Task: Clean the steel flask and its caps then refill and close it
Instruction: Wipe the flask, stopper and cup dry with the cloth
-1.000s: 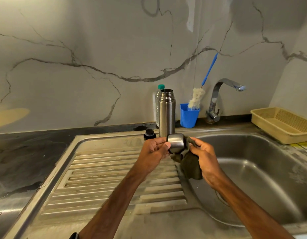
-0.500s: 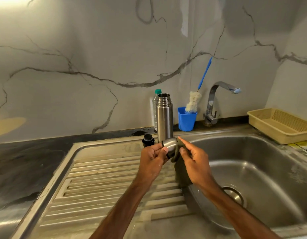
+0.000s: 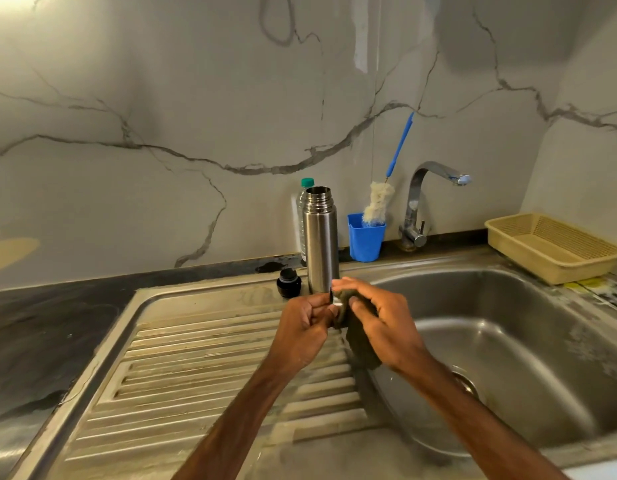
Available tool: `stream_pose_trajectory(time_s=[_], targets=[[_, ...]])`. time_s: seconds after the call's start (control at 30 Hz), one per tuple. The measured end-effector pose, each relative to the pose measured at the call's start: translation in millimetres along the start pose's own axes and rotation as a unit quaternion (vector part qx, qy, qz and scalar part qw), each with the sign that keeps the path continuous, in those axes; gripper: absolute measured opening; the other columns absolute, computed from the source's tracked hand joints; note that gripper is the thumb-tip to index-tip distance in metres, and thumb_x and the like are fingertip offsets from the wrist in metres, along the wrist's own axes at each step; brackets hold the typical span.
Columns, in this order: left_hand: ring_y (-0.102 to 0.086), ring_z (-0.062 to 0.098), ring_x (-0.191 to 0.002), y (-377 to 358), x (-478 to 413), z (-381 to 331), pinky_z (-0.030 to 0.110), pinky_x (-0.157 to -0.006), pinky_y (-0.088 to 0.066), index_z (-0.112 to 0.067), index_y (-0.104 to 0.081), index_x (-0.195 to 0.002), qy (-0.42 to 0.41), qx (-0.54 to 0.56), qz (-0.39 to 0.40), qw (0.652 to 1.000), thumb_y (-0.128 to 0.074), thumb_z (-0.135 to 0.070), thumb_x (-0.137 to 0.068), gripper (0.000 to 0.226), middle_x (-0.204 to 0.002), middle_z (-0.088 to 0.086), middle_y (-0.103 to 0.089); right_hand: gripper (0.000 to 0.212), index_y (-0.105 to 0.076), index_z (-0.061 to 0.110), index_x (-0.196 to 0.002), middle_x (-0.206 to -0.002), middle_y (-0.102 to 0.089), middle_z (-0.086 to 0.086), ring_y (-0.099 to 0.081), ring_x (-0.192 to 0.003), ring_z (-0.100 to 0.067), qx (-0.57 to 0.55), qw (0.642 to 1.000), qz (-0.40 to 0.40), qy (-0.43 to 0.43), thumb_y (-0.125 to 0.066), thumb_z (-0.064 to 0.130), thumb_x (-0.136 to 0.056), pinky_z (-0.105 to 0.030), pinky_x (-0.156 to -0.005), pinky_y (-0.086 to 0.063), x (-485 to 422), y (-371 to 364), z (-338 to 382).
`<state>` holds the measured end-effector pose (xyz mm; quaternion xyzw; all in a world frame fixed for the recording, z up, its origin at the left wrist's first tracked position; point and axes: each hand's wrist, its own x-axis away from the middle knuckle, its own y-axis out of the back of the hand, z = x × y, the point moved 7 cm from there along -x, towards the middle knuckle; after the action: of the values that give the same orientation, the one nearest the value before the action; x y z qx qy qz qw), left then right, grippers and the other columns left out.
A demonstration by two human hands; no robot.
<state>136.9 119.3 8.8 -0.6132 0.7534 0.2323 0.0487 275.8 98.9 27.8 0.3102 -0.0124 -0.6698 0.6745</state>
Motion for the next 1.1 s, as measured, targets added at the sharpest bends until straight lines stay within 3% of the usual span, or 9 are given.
stream_pose_trajectory(time_s=[0.07,0.2,0.37,0.47,0.57,0.73,0.93,1.03,1.1], targets=[[-0.073,0.040,-0.090,2,0,-2,0.050,-0.084,-0.061,-0.013,-0.075,-0.112,0.011,0.016,0.013,1.000,-0.056,-0.005,-0.102,0.022,-0.093,0.016,-0.077,0.034,-0.071,0.026,-0.120,-0.125,-0.067,0.014,-0.059,-0.116,0.003,-0.041,0.999,0.014,-0.007,-0.053,0.006,-0.099,-0.015,-0.097,-0.047,-1,-2,0],[-0.076,0.016,-0.091,-1,2,-8,0.021,-0.080,-0.058,-0.007,-0.073,-0.107,0.031,0.067,0.037,0.997,-0.053,0.001,-0.102,0.022,-0.093,0.006,-0.079,0.025,-0.071,0.014,-0.110,-0.106,-0.074,-0.008,-0.071,-0.096,-0.022,-0.238,0.954,-0.053,-0.174,-0.047,0.011,-0.102,-0.024,-0.069,-0.058,-11,10,-25],[-0.074,0.017,-0.092,9,2,6,0.028,-0.083,-0.059,-0.006,-0.075,-0.103,0.069,0.098,-0.015,0.993,-0.056,-0.006,-0.102,0.019,-0.096,0.013,-0.078,0.027,-0.071,0.020,-0.107,-0.099,-0.074,-0.004,-0.069,-0.096,-0.020,-0.174,0.958,-0.064,-0.217,-0.045,0.016,-0.105,-0.033,-0.086,-0.054,0,9,-33],[-0.074,0.020,-0.102,10,2,8,0.028,-0.086,-0.058,-0.005,-0.070,-0.116,0.098,0.179,-0.017,0.979,-0.056,-0.009,-0.102,0.020,-0.104,0.011,-0.078,0.029,-0.074,0.016,-0.105,-0.099,-0.076,-0.009,-0.071,-0.098,-0.028,-0.263,0.920,-0.068,-0.284,-0.045,0.014,-0.104,-0.044,-0.091,-0.057,2,2,-42],[-0.076,0.017,-0.094,10,2,0,0.024,-0.079,-0.060,-0.017,-0.071,-0.108,0.066,0.149,-0.062,0.985,-0.055,-0.007,-0.102,0.019,-0.096,0.005,-0.079,0.028,-0.075,0.012,-0.105,-0.096,-0.077,-0.014,-0.072,-0.097,-0.034,-0.298,0.896,-0.074,-0.322,-0.048,0.015,-0.102,-0.051,-0.094,-0.056,4,-5,-50],[-0.071,0.008,-0.070,11,4,-2,0.022,-0.062,-0.056,-0.006,-0.072,-0.100,-0.013,-0.003,-0.143,0.990,-0.058,-0.007,-0.101,0.014,-0.076,-0.007,-0.075,0.023,-0.073,0.006,-0.107,-0.095,-0.076,-0.017,-0.074,-0.092,-0.034,-0.317,0.894,-0.050,-0.314,-0.053,0.015,-0.100,-0.047,-0.085,-0.059,5,-14,-44],[-0.071,-0.006,-0.082,-7,12,-9,0.012,-0.071,-0.055,-0.013,-0.066,-0.115,-0.025,-0.070,-0.134,0.988,-0.063,-0.007,-0.098,0.018,-0.090,-0.013,-0.075,0.023,-0.074,0.010,-0.105,-0.097,-0.076,-0.016,-0.073,-0.095,-0.032,-0.329,0.883,-0.067,-0.327,-0.053,0.014,-0.101,-0.046,-0.086,-0.059,10,-11,-48],[-0.071,-0.005,-0.077,3,11,-2,0.013,-0.064,-0.054,-0.016,-0.064,-0.108,-0.003,-0.066,-0.163,0.984,-0.062,0.000,-0.096,0.020,-0.086,-0.016,-0.073,0.017,-0.073,0.010,-0.110,-0.097,-0.077,-0.011,-0.074,-0.093,-0.027,-0.325,0.904,-0.049,-0.273,-0.063,0.014,-0.097,-0.045,-0.085,-0.060,13,-16,-33],[-0.072,0.001,-0.070,7,11,3,0.017,-0.058,-0.055,-0.015,-0.068,-0.104,0.033,-0.041,-0.174,0.983,-0.064,0.002,-0.093,0.020,-0.080,-0.009,-0.075,0.024,-0.072,0.018,-0.116,-0.101,-0.077,0.000,-0.074,-0.095,-0.016,-0.215,0.954,-0.072,-0.197,-0.067,0.010,-0.093,-0.030,-0.081,-0.060,12,-12,-22]])
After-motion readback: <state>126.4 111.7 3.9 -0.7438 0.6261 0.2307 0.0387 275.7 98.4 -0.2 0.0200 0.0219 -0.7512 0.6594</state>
